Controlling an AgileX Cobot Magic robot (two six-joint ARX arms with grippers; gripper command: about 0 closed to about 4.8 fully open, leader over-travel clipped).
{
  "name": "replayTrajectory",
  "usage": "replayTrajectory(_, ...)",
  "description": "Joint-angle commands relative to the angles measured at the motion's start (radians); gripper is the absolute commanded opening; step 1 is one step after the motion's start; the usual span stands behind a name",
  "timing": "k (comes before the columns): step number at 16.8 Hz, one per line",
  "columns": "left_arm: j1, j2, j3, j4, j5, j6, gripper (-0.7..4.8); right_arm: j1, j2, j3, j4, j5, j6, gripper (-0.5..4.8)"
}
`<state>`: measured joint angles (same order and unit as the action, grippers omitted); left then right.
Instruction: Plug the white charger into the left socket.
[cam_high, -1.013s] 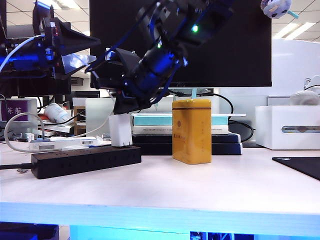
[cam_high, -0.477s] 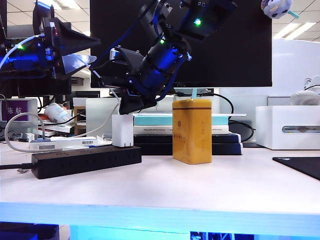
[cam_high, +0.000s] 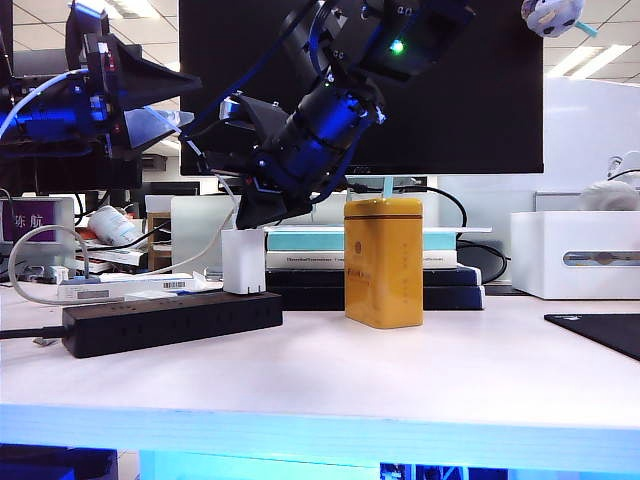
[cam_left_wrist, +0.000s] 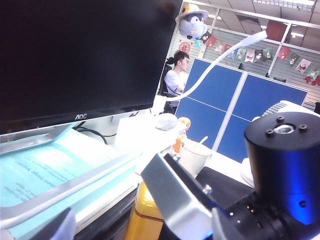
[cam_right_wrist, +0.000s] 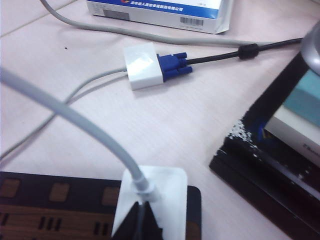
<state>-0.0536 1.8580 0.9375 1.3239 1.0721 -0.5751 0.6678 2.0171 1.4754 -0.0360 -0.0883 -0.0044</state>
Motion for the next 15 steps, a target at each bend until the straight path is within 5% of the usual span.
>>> replayTrajectory(1,0.001,-0.007,0.003,0.016,0.006,-0.002,3.58,-0.001,0.056,-0.027,-0.143,-0.008,0.003,-0.06)
replayTrajectory(15,0.001,-0.007,0.003,0.016,0.013,-0.002,3.58,0.001,0.077,-0.027,-0.253,0.031,0.004,-0.06)
